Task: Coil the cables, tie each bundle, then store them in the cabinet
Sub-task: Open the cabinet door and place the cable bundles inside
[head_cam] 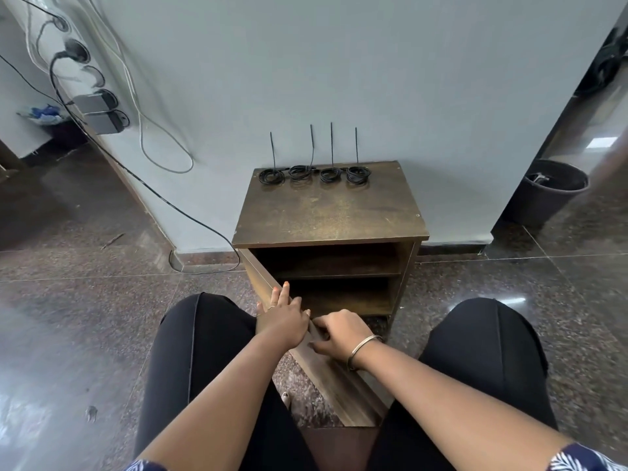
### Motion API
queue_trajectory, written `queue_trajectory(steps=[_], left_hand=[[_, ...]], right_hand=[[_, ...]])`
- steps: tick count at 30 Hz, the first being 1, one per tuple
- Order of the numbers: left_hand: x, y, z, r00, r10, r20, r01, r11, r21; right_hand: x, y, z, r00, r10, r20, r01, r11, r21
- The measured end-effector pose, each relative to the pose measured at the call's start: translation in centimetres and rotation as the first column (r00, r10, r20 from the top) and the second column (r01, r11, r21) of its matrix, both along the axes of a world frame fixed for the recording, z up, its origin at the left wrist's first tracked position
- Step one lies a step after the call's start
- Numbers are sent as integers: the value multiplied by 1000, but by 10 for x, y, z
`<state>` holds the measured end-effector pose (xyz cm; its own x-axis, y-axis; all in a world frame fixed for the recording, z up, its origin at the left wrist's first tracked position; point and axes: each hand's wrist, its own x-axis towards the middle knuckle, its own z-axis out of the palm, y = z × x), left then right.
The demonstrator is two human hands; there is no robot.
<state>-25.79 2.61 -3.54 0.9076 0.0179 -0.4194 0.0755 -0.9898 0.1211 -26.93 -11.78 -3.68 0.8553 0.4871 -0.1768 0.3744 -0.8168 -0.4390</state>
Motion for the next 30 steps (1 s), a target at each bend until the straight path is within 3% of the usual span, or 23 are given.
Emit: queue_trajectory(steps=[13, 30], left_hand=[[5, -1, -1, 998, 5, 56, -3, 999, -39], [19, 7, 0, 999, 49, 13, -47, 992, -116]], right_hand=[[24, -14, -10, 954, -143, -263, 193, 965, 175], [44, -16, -2, 906, -63, -418, 172, 959, 227]])
